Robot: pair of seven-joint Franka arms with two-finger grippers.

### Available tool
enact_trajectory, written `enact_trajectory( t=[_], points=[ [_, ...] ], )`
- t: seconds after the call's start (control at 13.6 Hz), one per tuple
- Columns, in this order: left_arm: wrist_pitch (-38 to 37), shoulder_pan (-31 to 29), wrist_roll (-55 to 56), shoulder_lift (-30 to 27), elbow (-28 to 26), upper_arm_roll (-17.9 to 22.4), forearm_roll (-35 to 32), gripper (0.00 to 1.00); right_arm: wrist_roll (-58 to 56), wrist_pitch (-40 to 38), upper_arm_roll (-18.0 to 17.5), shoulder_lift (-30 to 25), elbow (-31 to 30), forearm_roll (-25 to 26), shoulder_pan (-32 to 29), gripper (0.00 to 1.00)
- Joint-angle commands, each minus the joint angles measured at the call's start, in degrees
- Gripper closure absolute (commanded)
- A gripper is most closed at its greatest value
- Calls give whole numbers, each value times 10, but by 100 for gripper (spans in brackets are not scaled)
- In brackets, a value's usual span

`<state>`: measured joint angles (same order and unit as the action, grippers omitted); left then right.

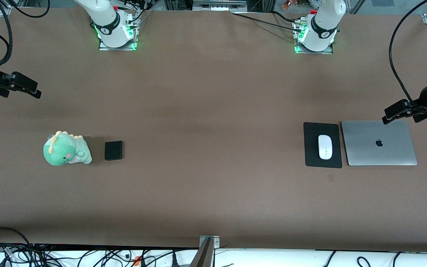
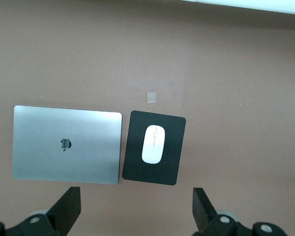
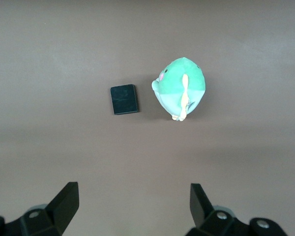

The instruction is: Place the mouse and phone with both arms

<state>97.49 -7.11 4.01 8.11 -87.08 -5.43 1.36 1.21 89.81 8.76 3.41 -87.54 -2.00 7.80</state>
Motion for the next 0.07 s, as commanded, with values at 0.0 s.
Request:
enact_trajectory(
  t=[0.0],
  points=[
    [-13,-3,-11,2,12,-2,6,0,0,-10,-1,5,16,5,-2,0]
  ],
)
